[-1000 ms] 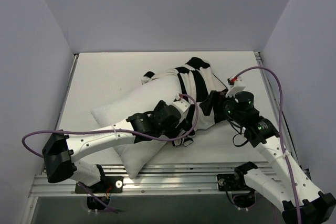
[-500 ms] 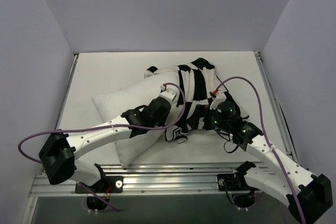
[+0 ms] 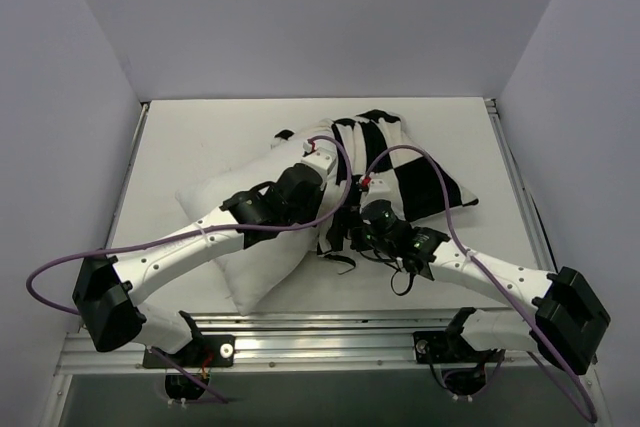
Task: Remove the pillowcase from the pillow
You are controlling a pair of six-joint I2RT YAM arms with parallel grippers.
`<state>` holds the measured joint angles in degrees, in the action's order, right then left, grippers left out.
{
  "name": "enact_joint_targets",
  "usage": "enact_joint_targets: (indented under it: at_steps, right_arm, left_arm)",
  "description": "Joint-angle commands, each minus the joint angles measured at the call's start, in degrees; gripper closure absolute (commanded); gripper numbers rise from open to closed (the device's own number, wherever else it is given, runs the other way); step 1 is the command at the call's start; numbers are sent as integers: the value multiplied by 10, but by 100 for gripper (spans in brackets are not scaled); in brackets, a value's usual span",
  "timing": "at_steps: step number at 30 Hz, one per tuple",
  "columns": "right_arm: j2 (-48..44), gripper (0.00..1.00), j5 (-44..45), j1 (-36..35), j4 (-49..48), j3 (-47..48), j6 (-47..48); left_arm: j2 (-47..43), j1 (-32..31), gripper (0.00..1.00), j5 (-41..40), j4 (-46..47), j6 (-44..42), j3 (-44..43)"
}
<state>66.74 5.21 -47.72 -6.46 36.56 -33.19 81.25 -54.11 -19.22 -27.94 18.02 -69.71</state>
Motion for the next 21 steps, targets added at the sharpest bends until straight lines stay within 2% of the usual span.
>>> enact_joint_targets:
  at_steps: [1, 4, 5, 6, 7, 9, 17, 21]
  right_arm:
    - [22, 15, 59, -4, -57, 42, 3]
    - [51, 35, 70, -3, -48, 70, 22]
    - [57, 54, 78, -2, -43, 76, 26]
    - [58, 65, 86, 1, -29, 86, 36]
    - [59, 86, 104, 10, -21, 91, 41]
    - [55, 100, 116, 29, 7, 102, 52]
    - [11, 100, 124, 221, 97, 121, 79]
    - [0, 100, 77, 371, 118, 147, 74]
  left_arm:
    - [-36, 3, 98, 12, 13, 12, -26]
    - [-50, 10, 98, 12, 10, 17, -9]
    - [-59, 12, 98, 12, 7, 18, -3]
    - [-65, 19, 98, 12, 4, 19, 3]
    - [-70, 25, 98, 13, 3, 19, 16]
    - [-87, 38, 98, 16, -7, 22, 29]
    - [-180, 116, 98, 29, -87, 10, 69]
    - [-225, 157, 98, 26, -139, -6, 67]
